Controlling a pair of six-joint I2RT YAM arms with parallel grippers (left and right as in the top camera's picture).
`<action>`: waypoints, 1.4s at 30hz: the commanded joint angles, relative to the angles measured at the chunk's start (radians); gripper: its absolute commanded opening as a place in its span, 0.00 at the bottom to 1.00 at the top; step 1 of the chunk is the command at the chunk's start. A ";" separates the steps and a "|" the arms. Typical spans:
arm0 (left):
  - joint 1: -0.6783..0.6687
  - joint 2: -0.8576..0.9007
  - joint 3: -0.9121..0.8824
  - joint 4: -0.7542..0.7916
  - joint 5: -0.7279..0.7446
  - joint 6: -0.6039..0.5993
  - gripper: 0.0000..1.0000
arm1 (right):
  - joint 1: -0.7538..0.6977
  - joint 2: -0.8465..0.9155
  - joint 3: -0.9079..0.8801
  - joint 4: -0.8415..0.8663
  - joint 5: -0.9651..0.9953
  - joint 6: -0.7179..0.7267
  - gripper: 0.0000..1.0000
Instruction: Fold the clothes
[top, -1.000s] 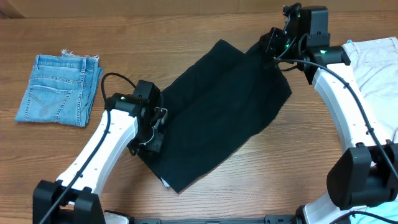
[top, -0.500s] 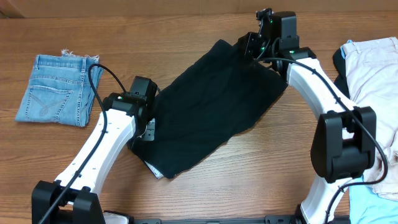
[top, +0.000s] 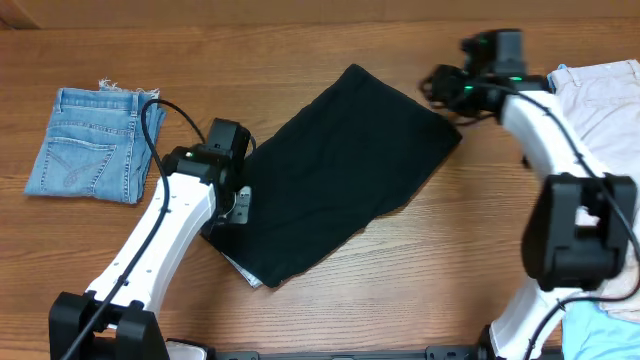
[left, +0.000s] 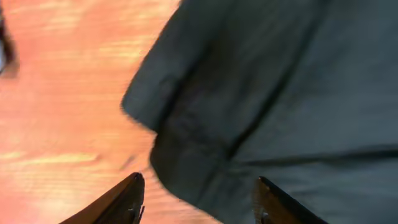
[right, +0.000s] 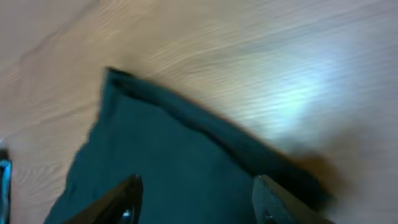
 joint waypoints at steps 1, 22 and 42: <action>0.004 -0.017 0.107 0.034 0.373 0.114 0.58 | -0.106 -0.050 0.015 -0.146 0.002 0.030 0.61; -0.050 -0.015 0.105 0.113 0.451 0.125 0.61 | 0.126 0.153 -0.018 -0.137 0.327 -0.025 0.04; -0.072 0.102 0.103 0.143 0.470 0.095 0.42 | -0.154 -0.113 -0.009 -0.360 0.240 0.080 0.66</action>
